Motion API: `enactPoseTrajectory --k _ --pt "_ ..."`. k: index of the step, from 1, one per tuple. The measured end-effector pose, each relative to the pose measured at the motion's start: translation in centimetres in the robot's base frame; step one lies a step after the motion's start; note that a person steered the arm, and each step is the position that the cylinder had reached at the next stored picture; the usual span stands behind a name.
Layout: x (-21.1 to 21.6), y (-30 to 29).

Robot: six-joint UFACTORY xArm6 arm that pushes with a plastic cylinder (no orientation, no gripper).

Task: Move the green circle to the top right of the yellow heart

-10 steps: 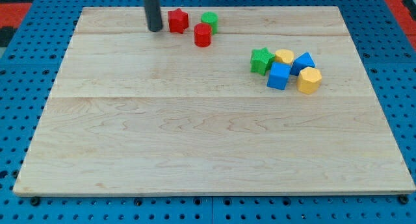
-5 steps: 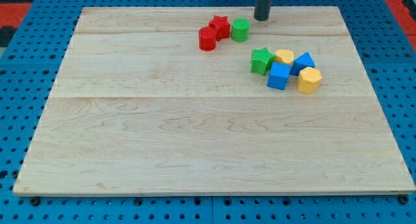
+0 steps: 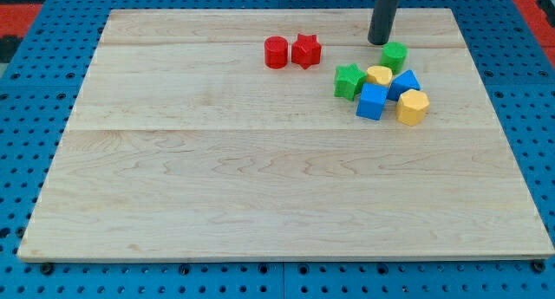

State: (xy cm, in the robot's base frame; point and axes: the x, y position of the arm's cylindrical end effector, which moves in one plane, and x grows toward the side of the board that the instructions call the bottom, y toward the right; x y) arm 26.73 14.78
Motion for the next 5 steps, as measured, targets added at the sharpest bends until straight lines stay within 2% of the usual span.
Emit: enactPoseTrajectory --k 1,3,5 --pt "1.6 0.8" --pt "1.7 4.0" --pt "2.1 1.5"
